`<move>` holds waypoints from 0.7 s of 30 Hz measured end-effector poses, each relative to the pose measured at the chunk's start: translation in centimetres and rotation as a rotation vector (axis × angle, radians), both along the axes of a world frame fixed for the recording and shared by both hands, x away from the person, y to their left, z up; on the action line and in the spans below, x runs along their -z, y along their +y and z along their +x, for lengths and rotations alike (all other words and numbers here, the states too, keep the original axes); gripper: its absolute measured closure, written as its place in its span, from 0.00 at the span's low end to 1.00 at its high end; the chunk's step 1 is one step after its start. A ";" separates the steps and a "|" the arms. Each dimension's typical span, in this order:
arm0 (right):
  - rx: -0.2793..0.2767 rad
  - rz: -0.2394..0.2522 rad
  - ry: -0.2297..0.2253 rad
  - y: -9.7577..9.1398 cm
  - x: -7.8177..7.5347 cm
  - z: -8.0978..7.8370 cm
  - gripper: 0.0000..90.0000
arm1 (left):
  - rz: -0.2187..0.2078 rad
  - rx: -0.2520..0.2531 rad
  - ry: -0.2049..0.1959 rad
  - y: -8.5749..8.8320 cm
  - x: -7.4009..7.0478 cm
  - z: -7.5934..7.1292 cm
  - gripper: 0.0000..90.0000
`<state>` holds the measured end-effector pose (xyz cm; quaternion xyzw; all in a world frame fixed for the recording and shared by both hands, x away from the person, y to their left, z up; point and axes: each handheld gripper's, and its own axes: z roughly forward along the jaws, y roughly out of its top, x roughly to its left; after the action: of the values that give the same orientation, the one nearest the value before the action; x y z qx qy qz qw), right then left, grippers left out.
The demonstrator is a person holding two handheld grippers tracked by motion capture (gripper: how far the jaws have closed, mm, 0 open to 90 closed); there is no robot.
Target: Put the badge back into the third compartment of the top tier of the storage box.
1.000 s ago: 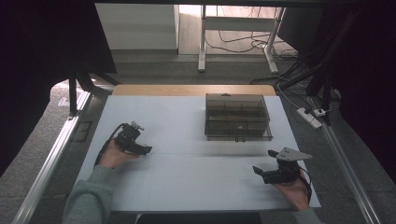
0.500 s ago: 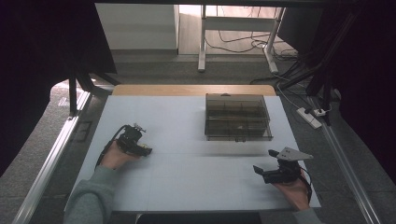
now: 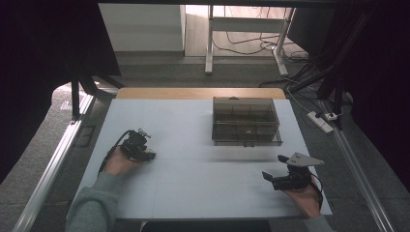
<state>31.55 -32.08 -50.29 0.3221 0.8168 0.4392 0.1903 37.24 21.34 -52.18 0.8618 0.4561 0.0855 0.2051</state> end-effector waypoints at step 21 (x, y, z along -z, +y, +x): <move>0.002 0.007 0.002 0.0 0.1 0.1 0.08 | -0.146 -0.038 -0.067 1.4 -2.0 -0.4 0.52</move>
<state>31.66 -32.03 -50.40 0.3240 0.8150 0.4417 0.1890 36.83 22.78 -50.17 0.8322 0.4704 0.0847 0.2809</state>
